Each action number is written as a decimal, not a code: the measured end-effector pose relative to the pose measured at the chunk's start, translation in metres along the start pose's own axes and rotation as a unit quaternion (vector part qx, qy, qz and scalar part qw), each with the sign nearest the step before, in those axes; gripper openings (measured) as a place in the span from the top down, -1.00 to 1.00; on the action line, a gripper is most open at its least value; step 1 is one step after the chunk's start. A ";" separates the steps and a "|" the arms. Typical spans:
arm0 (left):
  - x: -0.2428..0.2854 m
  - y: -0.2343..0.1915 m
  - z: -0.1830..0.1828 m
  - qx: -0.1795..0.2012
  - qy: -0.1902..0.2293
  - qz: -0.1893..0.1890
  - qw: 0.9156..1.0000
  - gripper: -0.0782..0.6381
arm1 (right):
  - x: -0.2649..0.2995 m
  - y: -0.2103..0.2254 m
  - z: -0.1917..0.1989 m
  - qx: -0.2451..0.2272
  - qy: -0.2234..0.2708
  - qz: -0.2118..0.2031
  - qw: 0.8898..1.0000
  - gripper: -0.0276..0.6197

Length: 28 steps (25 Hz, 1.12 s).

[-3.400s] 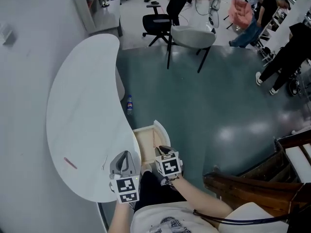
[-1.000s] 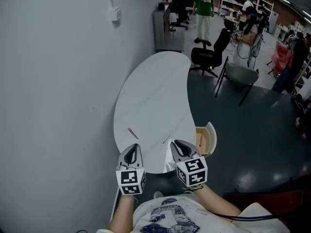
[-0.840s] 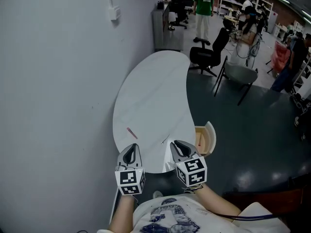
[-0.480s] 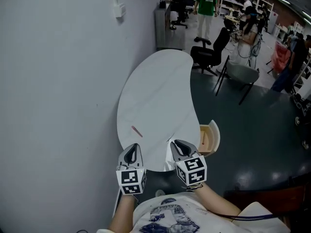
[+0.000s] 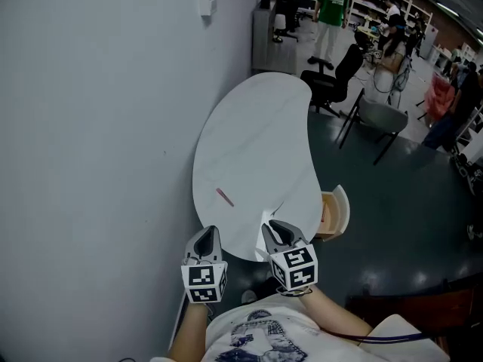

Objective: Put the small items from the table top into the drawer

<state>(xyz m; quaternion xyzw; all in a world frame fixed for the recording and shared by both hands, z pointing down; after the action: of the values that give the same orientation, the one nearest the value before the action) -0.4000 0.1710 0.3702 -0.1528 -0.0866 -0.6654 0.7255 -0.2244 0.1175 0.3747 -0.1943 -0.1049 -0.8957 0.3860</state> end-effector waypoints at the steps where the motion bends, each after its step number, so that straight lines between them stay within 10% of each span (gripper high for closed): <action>1: 0.000 -0.003 0.002 -0.003 -0.002 -0.001 1.000 0.71 | 0.004 -0.001 0.001 -0.001 -0.004 -0.002 1.000 0.72; 28: 0.118 -0.093 0.042 -0.048 -0.075 -0.092 0.992 0.71 | 0.212 0.014 0.024 -0.049 -0.133 -0.129 0.981 0.53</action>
<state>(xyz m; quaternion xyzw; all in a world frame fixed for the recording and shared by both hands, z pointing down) -0.4768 0.0683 0.4586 -0.2283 -0.1219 -0.7194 0.6446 -0.3411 -0.0218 0.4874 -0.3152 -0.1352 -0.9083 0.2394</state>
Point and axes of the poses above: the fingertips, and each gripper's own axes: x forward along the fingers, y to its right, z out of its underside, the point moved 6 cm from there along -x, backward along the fingers, and after that the axes turned 4 degrees about -x, right-handed, at the moved point
